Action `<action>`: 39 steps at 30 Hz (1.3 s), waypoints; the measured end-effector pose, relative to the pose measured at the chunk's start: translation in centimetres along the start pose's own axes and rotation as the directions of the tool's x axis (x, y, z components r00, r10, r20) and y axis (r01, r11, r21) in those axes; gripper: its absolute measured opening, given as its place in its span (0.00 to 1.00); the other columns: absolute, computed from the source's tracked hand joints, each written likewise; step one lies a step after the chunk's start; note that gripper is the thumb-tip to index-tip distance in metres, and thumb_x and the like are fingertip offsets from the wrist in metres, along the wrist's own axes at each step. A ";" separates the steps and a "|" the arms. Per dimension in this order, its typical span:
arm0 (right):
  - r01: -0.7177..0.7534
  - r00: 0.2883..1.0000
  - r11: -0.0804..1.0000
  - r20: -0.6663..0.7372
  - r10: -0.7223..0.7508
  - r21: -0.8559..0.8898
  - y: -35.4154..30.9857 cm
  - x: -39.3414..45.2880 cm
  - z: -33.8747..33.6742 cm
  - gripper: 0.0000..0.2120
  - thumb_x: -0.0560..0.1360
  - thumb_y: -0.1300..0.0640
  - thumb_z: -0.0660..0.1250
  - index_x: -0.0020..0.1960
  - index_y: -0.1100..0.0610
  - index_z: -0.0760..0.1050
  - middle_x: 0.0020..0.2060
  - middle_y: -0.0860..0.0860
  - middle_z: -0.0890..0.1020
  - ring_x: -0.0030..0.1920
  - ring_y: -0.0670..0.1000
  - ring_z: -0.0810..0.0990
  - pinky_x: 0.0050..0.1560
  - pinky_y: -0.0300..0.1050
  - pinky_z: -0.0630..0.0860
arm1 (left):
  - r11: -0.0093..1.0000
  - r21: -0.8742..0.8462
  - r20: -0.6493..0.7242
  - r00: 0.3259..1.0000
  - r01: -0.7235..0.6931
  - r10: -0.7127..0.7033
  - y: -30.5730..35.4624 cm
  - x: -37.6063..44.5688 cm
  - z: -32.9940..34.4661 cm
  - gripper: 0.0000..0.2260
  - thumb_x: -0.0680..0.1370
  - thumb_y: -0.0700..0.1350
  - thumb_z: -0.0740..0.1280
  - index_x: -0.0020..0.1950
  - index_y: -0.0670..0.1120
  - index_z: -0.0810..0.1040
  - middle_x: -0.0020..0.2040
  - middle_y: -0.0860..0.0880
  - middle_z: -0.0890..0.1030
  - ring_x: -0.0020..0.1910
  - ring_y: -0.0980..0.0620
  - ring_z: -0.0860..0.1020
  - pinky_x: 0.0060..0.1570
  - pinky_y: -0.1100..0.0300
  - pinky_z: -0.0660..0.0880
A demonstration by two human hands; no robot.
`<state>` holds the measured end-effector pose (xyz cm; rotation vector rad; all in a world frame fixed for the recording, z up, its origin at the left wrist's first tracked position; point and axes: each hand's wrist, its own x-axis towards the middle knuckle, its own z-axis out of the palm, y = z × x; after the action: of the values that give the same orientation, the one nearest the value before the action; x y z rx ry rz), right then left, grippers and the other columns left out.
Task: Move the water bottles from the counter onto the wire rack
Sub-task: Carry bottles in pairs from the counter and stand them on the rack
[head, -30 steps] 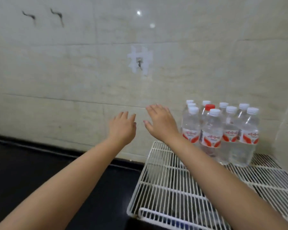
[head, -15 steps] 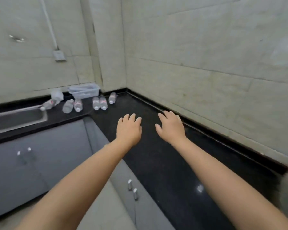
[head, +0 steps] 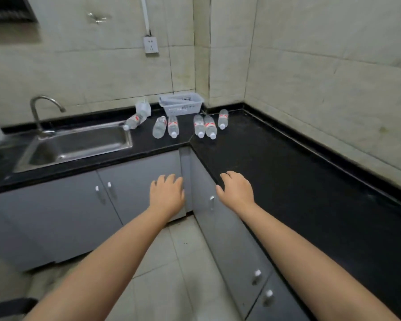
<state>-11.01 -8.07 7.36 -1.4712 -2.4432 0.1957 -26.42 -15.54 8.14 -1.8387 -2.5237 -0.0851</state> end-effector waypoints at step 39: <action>-0.648 0.760 0.747 0.073 0.645 0.149 3.8 52.8 20.5 0.22 0.73 0.55 0.66 0.65 0.60 0.69 0.63 0.56 0.72 0.62 0.57 0.71 0.59 0.48 0.70 | 0.831 -0.041 0.314 0.782 -0.555 0.538 -11.3 66.0 12.3 0.19 0.80 0.50 0.56 0.70 0.46 0.63 0.69 0.45 0.67 0.68 0.46 0.66 0.68 0.50 0.62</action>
<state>-37.37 40.83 -4.15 -2.1819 -1.7590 0.5373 -57.19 44.39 -1.43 -2.6575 -1.9889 0.3065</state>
